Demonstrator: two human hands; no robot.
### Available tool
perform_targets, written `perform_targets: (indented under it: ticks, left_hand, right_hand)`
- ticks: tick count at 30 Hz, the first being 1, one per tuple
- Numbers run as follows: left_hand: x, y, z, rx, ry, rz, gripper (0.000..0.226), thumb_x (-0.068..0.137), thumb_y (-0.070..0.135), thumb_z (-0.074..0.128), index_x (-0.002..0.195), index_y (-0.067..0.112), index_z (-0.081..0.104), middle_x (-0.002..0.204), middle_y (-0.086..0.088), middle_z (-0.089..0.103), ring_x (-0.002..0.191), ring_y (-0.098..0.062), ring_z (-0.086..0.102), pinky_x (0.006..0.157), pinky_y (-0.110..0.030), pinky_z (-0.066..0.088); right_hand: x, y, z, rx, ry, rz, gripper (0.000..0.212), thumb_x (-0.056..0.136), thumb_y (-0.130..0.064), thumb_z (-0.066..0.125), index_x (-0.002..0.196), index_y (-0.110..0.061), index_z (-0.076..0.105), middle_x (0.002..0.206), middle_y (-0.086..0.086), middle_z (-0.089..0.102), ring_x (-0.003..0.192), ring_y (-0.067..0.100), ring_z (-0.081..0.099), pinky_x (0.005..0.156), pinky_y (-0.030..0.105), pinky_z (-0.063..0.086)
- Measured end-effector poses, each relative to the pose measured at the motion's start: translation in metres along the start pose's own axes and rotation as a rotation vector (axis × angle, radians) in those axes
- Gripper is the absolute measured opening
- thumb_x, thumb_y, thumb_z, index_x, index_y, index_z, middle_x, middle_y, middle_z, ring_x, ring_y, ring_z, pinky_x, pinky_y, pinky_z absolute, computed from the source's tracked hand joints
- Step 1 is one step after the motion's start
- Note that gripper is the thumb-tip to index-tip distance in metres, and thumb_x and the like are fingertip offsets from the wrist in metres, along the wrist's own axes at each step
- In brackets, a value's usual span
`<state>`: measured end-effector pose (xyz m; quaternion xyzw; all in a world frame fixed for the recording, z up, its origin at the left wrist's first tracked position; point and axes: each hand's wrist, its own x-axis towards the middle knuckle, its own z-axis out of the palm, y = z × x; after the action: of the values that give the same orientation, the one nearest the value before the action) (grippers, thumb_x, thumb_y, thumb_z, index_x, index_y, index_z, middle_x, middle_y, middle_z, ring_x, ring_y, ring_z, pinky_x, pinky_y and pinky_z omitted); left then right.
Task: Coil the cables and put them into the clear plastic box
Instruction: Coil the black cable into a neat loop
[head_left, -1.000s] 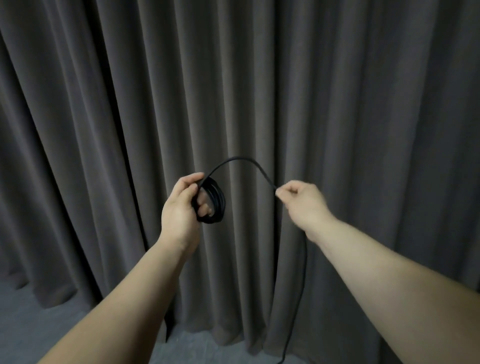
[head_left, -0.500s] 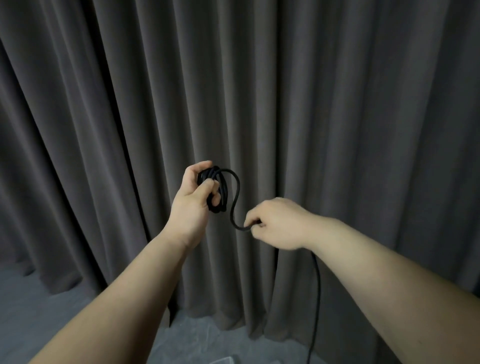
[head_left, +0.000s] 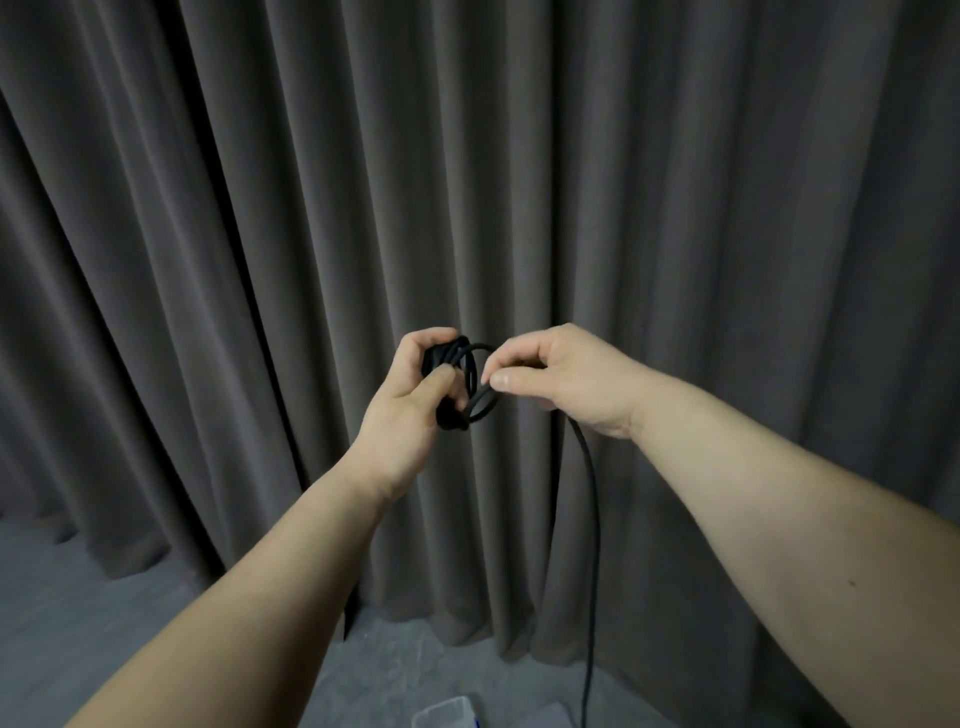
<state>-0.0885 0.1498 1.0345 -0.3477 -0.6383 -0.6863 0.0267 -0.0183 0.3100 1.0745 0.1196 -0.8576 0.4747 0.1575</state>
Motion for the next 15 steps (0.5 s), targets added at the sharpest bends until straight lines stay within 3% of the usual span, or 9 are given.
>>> perform_targets:
  ticks: [3,7,10,12,15]
  left_hand:
    - [0.001,-0.001,-0.001,-0.025,-0.008,-0.008,0.030,0.085,0.017,0.049,0.113,0.026,0.055,0.070,0.004,0.057,0.074,-0.012,0.052,0.079,-0.038,0.044]
    - [-0.004,-0.001,0.008,-0.037,-0.052,-0.009,0.024,0.098,0.006,0.043,0.116,0.020,0.052,0.080,-0.004,0.059,0.071,-0.012,0.056,0.073,-0.035,0.047]
    - [-0.004,-0.002,0.015,-0.091,-0.058,-0.006,0.023,0.092,0.014,0.045,0.113,0.018,0.052,0.064,-0.006,0.052,0.058,-0.016,0.047,0.065,-0.033,0.042]
    - [-0.002,-0.002,0.015,-0.167,-0.015,-0.018,0.022,0.088,0.014,0.045,0.108,0.015,0.054,0.064,-0.006,0.049,0.052,-0.014,0.042,0.059,-0.028,0.040]
    - [0.000,0.002,0.011,-0.277,0.071,-0.024,0.020,0.098,-0.002,0.036,0.104,0.011,0.052,0.076,-0.009,0.050,0.048,-0.010,0.038,0.049,-0.019,0.037]
  right_hand:
    - [-0.001,0.011,0.002,0.183,0.030,0.055,0.019,0.090,-0.006,0.060,0.078,-0.018,0.069,0.058,-0.009,0.046,0.055,0.006,0.036,0.052,0.020,0.026]
    - [0.002,0.012,-0.001,0.338,-0.011,0.095,0.018,0.091,-0.003,0.058,0.080,-0.012,0.069,0.058,-0.005,0.044,0.048,0.004,0.032,0.047,0.019,0.021]
    - [0.006,0.010,0.000,0.214,0.142,0.065,0.011,0.086,-0.010,0.067,0.076,-0.015,0.068,0.051,-0.011,0.049,0.048,0.005,0.036,0.047,0.017,0.028]
    - [0.008,0.013,0.001,0.180,0.254,0.053,0.018,0.080,-0.012,0.075,0.072,-0.016,0.059,0.048,-0.011,0.051,0.045,0.004,0.042,0.045,0.017,0.033]
    - [0.003,0.023,-0.004,0.370,0.188,0.114,0.020,0.081,0.001,0.069,0.076,-0.012,0.055,0.054,-0.002,0.057,0.051,0.011,0.050,0.048,0.022,0.042]
